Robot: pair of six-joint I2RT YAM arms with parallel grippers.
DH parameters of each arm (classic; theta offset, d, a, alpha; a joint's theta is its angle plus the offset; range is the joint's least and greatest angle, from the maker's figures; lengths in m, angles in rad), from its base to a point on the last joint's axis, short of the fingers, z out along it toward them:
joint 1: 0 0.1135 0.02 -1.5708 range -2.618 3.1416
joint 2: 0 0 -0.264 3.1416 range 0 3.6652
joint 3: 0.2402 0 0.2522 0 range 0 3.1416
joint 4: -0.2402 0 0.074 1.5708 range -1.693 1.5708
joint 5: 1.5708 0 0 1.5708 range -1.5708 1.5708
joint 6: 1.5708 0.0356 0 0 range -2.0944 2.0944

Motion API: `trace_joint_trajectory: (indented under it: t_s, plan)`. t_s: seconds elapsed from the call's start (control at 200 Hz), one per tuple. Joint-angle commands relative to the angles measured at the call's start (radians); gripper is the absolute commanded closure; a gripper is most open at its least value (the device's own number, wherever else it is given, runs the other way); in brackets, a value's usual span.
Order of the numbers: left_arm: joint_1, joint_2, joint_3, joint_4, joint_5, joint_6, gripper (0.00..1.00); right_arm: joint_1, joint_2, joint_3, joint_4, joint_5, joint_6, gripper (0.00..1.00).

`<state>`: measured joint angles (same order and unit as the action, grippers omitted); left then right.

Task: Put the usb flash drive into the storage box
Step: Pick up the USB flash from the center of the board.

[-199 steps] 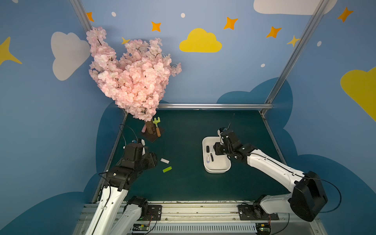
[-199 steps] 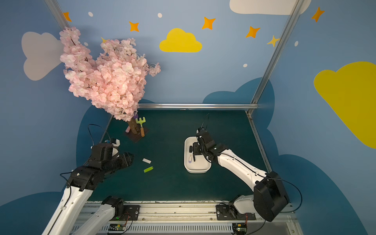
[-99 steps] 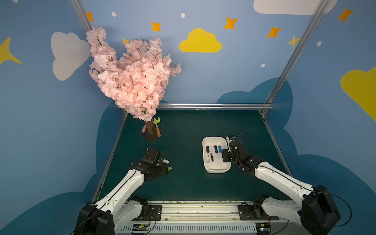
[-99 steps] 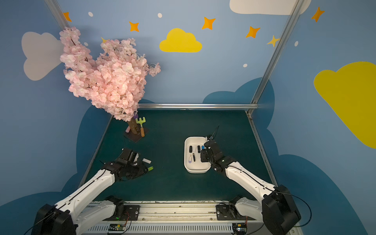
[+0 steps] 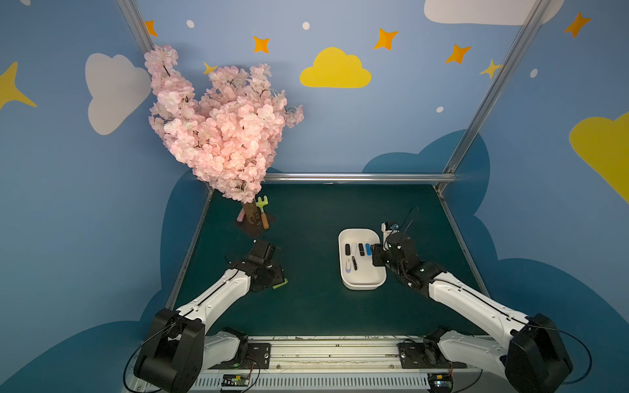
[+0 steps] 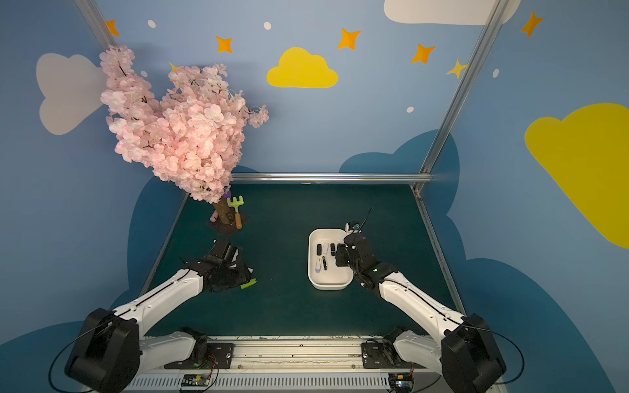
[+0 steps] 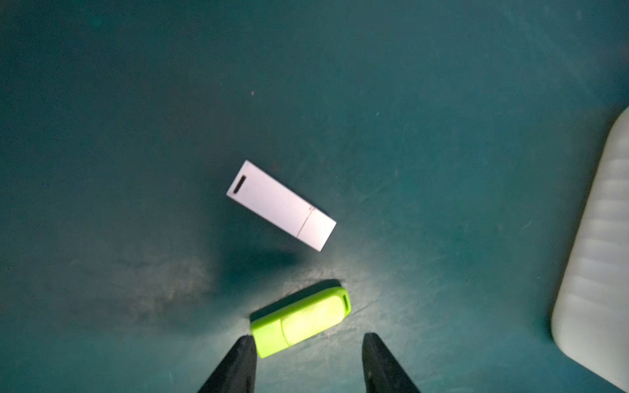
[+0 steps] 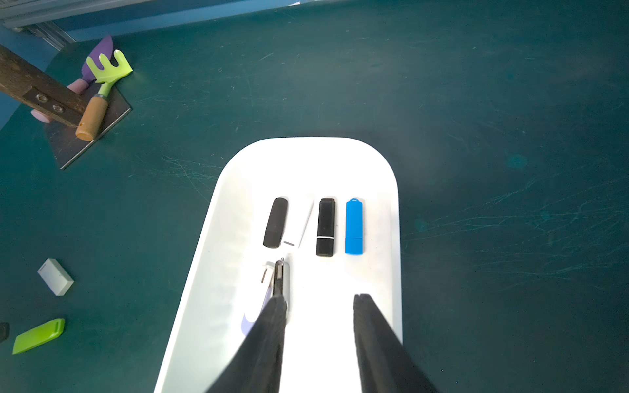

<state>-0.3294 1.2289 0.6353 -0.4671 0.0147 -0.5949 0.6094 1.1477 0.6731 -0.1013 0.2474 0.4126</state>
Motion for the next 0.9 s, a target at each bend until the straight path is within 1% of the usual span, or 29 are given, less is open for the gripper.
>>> trace_joint_trajectory:
  t_s: [0.0, 0.19, 0.325, 0.456, 0.521, 0.781, 0.896]
  plan:
    - [0.0, 0.063, 0.053, 0.015, -0.021, 0.042, 0.46, -0.005, 0.012, 0.005, 0.015, 0.021, 0.005, 0.61]
    - [0.002, 0.211, 0.108, 0.004, 0.024, 0.049, 0.48, -0.007, 0.006, 0.009, 0.007, 0.026, -0.001, 0.6]
    - [0.0, 0.26, 0.124, -0.007, 0.014, 0.051, 0.48, -0.008, 0.0, 0.006, 0.008, 0.023, -0.005, 0.6]
    - [-0.006, 0.258, 0.12, -0.019, 0.029, 0.036, 0.48, -0.008, 0.002, 0.009, 0.006, 0.021, -0.005, 0.6]
    - [-0.021, 0.249, 0.103, -0.027, 0.04, 0.003, 0.48, -0.009, 0.002, 0.01, 0.003, 0.024, 0.0, 0.6]
    - [-0.147, 0.208, 0.039, -0.069, 0.002, -0.081, 0.49, -0.016, -0.011, 0.006, 0.013, 0.011, 0.012, 0.59]
    - [-0.174, 0.18, 0.035, -0.113, -0.015, -0.107, 0.49, -0.016, -0.003, 0.005, 0.008, 0.007, 0.012, 0.59]
